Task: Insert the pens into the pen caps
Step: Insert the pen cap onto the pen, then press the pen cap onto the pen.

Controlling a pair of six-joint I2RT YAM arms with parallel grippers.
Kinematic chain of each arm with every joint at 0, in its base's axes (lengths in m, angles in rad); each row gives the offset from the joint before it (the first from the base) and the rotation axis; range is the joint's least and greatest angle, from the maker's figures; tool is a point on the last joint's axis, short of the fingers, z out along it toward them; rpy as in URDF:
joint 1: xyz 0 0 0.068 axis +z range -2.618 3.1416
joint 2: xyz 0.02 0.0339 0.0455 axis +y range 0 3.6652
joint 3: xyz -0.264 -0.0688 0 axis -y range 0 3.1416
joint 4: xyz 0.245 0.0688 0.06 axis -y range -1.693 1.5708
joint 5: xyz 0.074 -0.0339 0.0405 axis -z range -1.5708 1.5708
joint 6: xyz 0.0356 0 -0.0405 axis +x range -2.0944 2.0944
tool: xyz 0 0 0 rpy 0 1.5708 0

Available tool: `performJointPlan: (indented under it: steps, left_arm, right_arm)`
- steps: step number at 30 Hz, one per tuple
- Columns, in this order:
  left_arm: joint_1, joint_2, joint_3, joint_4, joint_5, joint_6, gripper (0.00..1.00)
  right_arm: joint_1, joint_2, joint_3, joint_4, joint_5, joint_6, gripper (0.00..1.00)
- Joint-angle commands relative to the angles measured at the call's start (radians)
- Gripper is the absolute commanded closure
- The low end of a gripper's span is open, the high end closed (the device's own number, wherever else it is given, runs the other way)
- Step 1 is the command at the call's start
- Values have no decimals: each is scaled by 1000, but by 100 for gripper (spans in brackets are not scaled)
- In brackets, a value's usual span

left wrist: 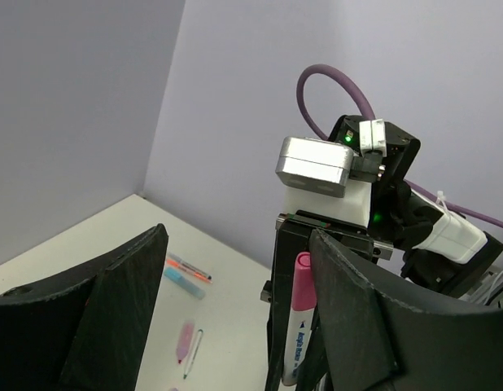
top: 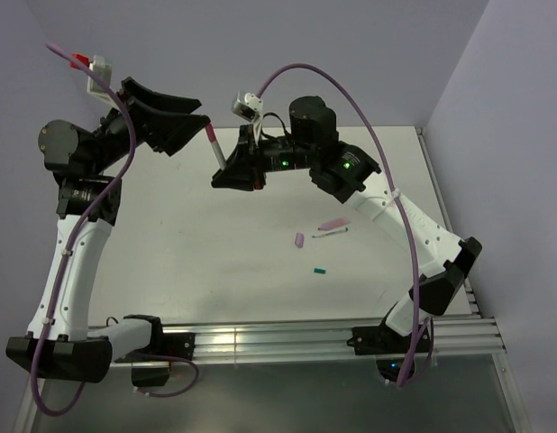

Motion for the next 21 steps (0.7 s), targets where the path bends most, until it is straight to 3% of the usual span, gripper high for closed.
performJointPlan:
  steps: [1,15,21]
  left_arm:
    - [-22,3,22,10,17,8,25]
    - [-45,7,13,73,36,-51,28]
    - [-47,29,20,124,67,-111,35]
  right_arm:
    - [11,-15,24,7,8,-20,100]
    - [17,-17,21,6,4,-18,100]
    - [17,-18,10,3,-1,-21,100]
